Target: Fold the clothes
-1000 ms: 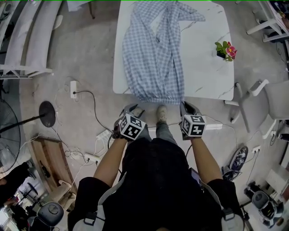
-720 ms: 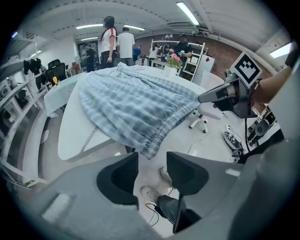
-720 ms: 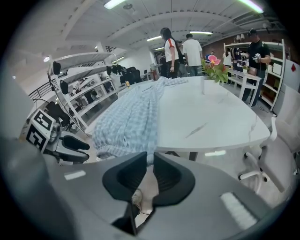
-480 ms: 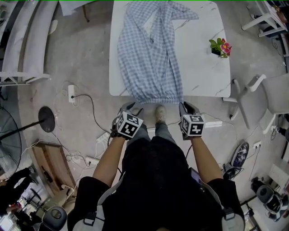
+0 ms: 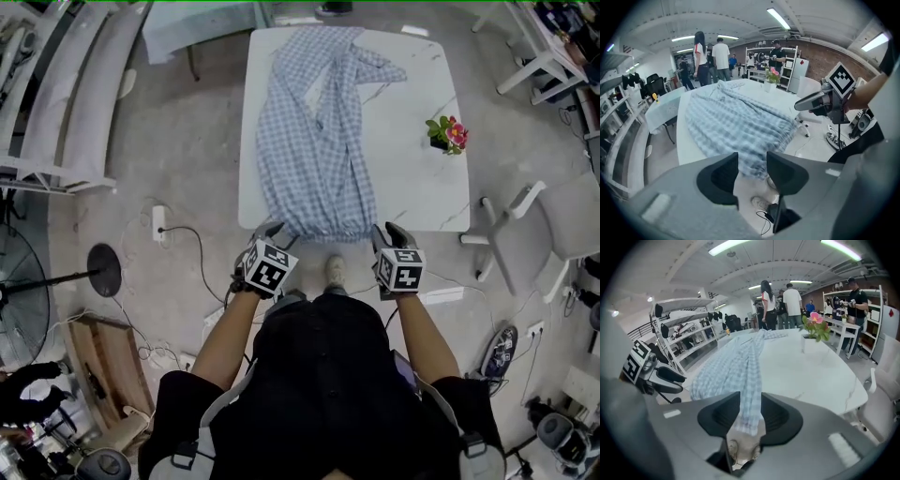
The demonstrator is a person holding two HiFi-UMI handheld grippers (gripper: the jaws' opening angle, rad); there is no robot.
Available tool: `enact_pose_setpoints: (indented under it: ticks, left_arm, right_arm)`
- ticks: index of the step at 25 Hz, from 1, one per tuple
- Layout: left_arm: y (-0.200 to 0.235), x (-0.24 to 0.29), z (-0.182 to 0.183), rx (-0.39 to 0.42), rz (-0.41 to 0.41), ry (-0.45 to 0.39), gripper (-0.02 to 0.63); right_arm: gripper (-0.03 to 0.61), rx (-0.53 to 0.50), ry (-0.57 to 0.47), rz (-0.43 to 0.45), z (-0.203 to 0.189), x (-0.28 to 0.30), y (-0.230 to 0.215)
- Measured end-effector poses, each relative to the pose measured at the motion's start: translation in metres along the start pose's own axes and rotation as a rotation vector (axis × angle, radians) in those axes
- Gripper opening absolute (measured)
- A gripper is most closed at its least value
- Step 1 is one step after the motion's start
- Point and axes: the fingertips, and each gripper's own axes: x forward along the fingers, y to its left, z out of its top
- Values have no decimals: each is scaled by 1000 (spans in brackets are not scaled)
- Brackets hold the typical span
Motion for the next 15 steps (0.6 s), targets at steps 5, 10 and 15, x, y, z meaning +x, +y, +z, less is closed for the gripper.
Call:
enact_pose_setpoints:
  ticks: [5,10,15]
  left_arm:
    - [34,-19,42,-51,76,-73,198]
    - [53,-20,62,-82,118,-90,198]
    - [49,-2,72,-120,122,-75,198]
  right_arm:
    - [138,-45,-66,34,59,11,0]
    - [130,-85,-57,64,88,32,-10]
    - [129,-127,11,127,91,54,-20]
